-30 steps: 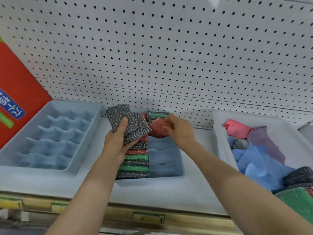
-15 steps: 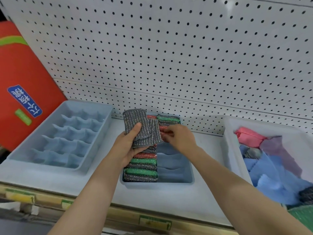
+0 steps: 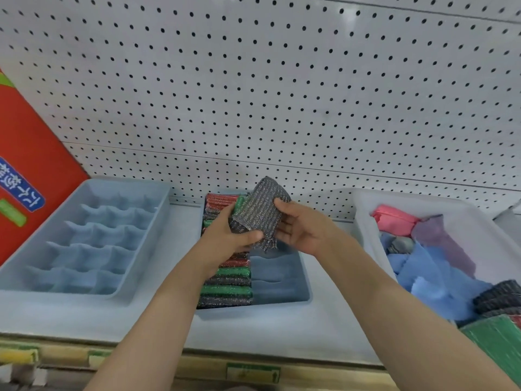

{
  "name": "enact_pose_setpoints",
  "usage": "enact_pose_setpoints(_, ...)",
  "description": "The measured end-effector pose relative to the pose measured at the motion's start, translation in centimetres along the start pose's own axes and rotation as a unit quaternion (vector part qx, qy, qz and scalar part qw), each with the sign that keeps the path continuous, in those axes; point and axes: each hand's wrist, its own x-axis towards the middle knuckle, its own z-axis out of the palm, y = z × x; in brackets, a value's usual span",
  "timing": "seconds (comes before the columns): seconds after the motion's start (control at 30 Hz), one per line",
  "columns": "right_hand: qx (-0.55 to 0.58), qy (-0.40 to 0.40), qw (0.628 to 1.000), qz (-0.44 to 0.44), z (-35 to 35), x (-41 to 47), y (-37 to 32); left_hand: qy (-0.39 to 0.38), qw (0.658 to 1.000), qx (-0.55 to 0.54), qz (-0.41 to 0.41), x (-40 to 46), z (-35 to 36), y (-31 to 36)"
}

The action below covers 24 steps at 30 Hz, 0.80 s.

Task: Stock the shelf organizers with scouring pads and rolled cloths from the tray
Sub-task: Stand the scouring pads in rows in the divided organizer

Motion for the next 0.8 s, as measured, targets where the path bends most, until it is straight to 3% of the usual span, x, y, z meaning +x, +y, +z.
enact_pose_setpoints(0.17,0.092,-0.021,0.995,0.031,-0.4,-0.2,0.0,-0.014,0.997,-0.07,-0.018,-0.3,-0.6,-0.7)
enact_pose_setpoints(0.23,0.081,0.009,0.996,-0.028,-0.4,0.0,-0.4,0.033,0.994,-0.099,-0.026,-0.3,-0.9,-1.0)
enact_pose_setpoints(0.3,0.005,0.092,0.984,-0.152,-0.9,0.1,-1.0,0.103,0.98,-0.165,-0.027,-0.4,-1.6,-1.3)
enact_pose_setpoints(0.37,-0.19,0.164,0.93,-0.268,-1.5,0.0,-1.1,0.16,0.96,-0.229,-0.024,-0.3,-2.5,-1.5)
enact_pose_setpoints(0.4,-0.312,0.181,0.882,-0.303,-1.8,0.0,-0.9,0.18,0.951,-0.249,-0.025,-0.3,-3.0,-1.6)
enact_pose_setpoints(0.47,-0.534,0.166,0.766,-0.318,-2.2,0.9,0.2,0.197,0.942,-0.272,-0.03,-0.2,-3.4,-1.8)
enact_pose_setpoints(0.53,-0.671,0.129,0.667,-0.298,-1.9,1.9,1.5,0.196,0.942,-0.271,-0.033,-0.2,-3.3,-2.0)
enact_pose_setpoints(0.7,-0.758,0.1,0.564,-0.312,-1.3,3.4,3.7,0.191,0.944,-0.268,-0.029,-0.3,-3.2,-2.0)
enact_pose_setpoints(0.8,-0.772,0.115,0.54,-0.315,-1.6,3.7,4.3,0.188,0.945,-0.264,-0.032,-0.3,-3.2,-2.1)
